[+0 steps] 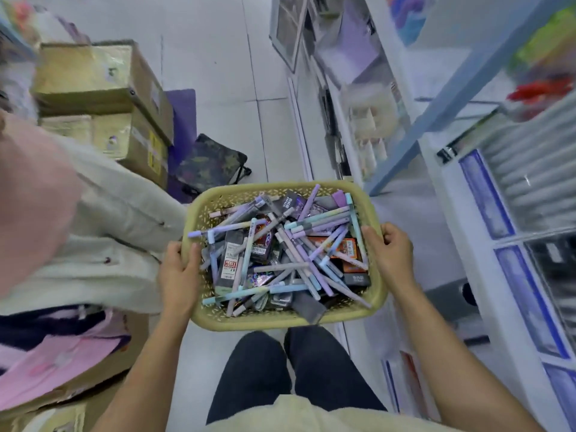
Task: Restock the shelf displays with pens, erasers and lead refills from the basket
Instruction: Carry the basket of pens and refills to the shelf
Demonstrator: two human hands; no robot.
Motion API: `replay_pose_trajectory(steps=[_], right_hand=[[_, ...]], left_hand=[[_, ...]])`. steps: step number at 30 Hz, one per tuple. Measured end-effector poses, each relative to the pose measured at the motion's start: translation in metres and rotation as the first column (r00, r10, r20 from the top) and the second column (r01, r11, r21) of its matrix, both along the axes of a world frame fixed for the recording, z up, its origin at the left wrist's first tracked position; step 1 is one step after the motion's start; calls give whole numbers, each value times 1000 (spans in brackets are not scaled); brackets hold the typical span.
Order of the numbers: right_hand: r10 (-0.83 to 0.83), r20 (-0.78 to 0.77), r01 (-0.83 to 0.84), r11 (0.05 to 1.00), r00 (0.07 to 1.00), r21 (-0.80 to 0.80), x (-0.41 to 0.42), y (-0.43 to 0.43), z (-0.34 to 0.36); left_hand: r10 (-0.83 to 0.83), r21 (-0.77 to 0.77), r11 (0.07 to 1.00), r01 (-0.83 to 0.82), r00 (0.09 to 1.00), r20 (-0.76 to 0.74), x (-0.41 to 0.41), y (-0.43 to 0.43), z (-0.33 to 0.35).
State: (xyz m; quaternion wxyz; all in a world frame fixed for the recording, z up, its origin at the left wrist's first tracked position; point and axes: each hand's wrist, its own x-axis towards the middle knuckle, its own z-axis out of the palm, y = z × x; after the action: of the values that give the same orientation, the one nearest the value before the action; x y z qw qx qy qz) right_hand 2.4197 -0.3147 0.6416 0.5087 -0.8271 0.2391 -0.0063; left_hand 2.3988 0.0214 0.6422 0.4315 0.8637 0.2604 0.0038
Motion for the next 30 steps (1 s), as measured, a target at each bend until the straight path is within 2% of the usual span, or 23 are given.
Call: replay_pose_trajectory(steps=[7, 13, 20, 25, 30], right_hand=[[12, 1, -12, 1000, 1000, 0, 131, 11, -2], [-71, -4, 71, 992, 997, 106, 234, 21, -6], [-95, -17, 97, 980, 995, 175, 349, 23, -5], [-129, -12, 129, 984, 992, 119, 408, 28, -4], [-249, -29, 250, 960, 968, 128, 447, 39, -15]], left_hand=[[3, -70, 998, -4, 1000, -10, 137, 13, -7], [-52, 10, 999, 52, 999, -2, 261, 19, 1], [-102, 0, 995, 102, 995, 22, 392, 19, 6], [-153, 23, 988, 153, 988, 8, 470, 26, 6], [-251, -8, 968, 251, 968, -6, 547, 32, -3]])
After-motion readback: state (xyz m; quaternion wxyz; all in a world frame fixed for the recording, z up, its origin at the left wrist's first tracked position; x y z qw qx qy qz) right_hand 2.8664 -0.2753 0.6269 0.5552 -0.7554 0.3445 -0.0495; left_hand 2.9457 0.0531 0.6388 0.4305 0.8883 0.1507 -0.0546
